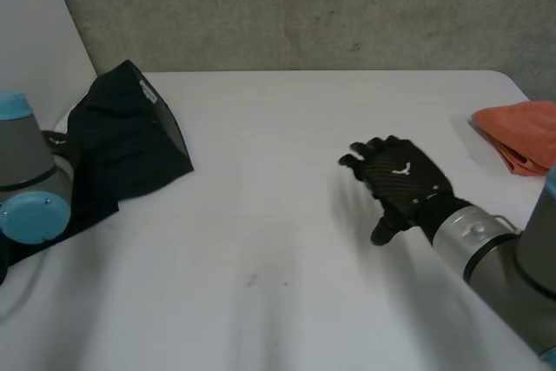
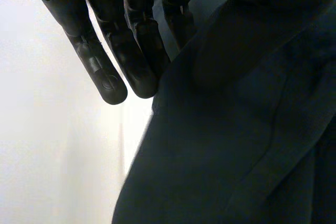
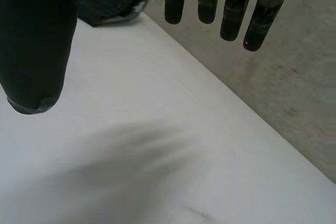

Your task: Fold the laundry.

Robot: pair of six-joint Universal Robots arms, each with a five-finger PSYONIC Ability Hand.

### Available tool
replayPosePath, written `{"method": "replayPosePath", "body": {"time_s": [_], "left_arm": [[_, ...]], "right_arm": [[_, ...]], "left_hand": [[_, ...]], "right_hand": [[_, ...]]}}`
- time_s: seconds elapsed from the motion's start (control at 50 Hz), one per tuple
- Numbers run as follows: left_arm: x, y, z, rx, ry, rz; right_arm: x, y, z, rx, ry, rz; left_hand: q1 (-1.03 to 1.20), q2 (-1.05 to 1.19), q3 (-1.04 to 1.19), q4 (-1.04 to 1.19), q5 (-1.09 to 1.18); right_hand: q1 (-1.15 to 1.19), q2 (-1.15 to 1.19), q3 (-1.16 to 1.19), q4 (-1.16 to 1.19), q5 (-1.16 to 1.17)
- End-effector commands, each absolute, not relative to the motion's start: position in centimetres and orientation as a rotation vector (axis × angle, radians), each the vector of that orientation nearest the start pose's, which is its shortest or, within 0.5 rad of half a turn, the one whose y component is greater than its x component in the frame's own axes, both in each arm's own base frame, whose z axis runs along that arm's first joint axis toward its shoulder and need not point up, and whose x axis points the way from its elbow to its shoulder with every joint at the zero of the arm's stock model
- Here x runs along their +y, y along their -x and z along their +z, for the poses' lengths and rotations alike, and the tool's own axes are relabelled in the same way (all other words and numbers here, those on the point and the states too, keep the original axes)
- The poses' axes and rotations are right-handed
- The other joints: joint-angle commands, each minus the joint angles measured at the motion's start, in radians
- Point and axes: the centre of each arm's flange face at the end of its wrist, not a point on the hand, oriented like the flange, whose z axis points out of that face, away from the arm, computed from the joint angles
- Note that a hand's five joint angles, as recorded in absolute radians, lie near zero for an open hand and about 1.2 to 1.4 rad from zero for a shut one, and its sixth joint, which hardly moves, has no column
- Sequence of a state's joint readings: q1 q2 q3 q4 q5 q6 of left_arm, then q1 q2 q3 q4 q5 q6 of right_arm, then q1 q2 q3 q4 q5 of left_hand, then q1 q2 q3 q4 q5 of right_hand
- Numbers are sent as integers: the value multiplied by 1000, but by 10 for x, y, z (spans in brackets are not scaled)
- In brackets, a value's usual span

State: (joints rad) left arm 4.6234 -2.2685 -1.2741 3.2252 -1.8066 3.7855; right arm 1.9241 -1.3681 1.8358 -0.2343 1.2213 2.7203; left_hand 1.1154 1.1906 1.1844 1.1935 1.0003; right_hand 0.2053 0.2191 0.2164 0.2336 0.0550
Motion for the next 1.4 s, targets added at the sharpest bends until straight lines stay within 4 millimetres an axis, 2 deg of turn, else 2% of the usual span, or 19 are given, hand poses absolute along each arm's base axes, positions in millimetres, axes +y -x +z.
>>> {"method": "replayPosePath", "body": {"time_s": [0.02, 0.06, 0.1, 0.18, 0.2, 0.26, 0.28, 0.34, 0.36, 0.42, 0.48, 0.54, 0.62, 0.64, 0.78, 0.92, 1.08, 1.22, 1.4], "left_arm": [[-367, 211, 196, 2074, -652, -1742], [-350, 234, 219, 2085, -638, -1880], [-338, 248, 231, 2095, -636, -1957], [-298, 282, 260, 2125, -684, -2122], [-278, 298, 273, 2134, -735, -2193], [-245, 322, 283, 2165, -851, -2286], [-223, 336, 285, 2203, -926, -2336], [-190, 357, 285, 2286, -1043, -2404], [-169, 369, 286, 2336, -1121, -2441], [-148, 381, 283, 2382, -1223, -2462], [-146, 385, 276, 2394, -1250, -2436], [-148, 388, 257, 2420, -1291, -2351], [-150, 383, 243, 2413, -1351, -2214], [-151, 379, 238, 2408, -1355, -2155], [-172, 340, 227, 2415, -1137, -1948], [-170, 321, 221, 2422, -1071, -1871], [-173, 299, 207, 2469, -1016, -1776], [-167, 295, 200, 2487, -1028, -1727], [-151, 292, 216, 2605, -947, -1732]], "right_arm": [[-258, -228, 197, 2070, 1036, -1880], [-267, -220, 199, 2094, 1003, -1903], [-271, -216, 200, 2105, 989, -1914], [-280, -207, 203, 2127, 960, -1943], [-283, -203, 204, 2136, 948, -1953], [-288, -198, 205, 2149, 932, -1968], [-292, -193, 206, 2161, 917, -1979], [-300, -183, 208, 2183, 883, -2004], [-301, -181, 209, 2188, 876, -2011], [-306, -177, 212, 2194, 852, -2029], [-306, -177, 212, 2193, 845, -2024], [-305, -178, 211, 2198, 842, -2006], [-304, -179, 210, 2200, 849, -1996], [-304, -179, 209, 2199, 852, -1993], [-301, -187, 209, 2155, 911, -1888], [-290, -199, 199, 2140, 979, -1607], [-278, -208, 181, 2131, 1144, -1467], [-261, -237, 168, 2025, 1250, -1427], [-255, -251, 168, 1945, 1302, -1483]], "left_hand": [[281, 206, 212, 203, 221], [281, 206, 212, 203, 221], [281, 206, 212, 203, 221], [281, 206, 212, 203, 221], [281, 206, 212, 203, 221], [281, 206, 212, 203, 221], [281, 206, 212, 203, 221], [281, 206, 212, 203, 221], [281, 206, 212, 203, 221], [281, 206, 212, 203, 221], [281, 206, 212, 203, 221], [281, 206, 212, 203, 221], [-428, -503, -497, -506, -487], [-470, -545, -539, -548, -529], [-494, -569, -563, -572, -553], [-699, -774, -768, -777, -758], [-779, -854, -848, -857, -838], [-817, -892, -886, -895, -876], [-893, -968, -962, -971, -953]], "right_hand": [[-31, -45, -42, -59, -55], [-31, -45, -42, -59, -55], [-31, -45, -42, -59, -55], [-31, -45, -42, -59, -55], [-31, -45, -42, -59, -55], [-31, -45, -42, -59, -55], [-31, -45, -42, -59, -55], [-31, -45, -42, -59, -55], [-31, -45, -42, -59, -55], [-31, -45, -42, -59, -55], [-31, -45, -42, -59, -55], [-31, -45, -42, -59, -55], [-31, -45, -42, -59, -55], [-31, -45, -42, -59, -55], [-31, -45, -42, -59, -55], [-31, -45, -42, -59, -55], [-31, -45, -42, -59, -55], [-31, -45, -42, -59, -55], [-31, -45, -42, -59, -55]]}}
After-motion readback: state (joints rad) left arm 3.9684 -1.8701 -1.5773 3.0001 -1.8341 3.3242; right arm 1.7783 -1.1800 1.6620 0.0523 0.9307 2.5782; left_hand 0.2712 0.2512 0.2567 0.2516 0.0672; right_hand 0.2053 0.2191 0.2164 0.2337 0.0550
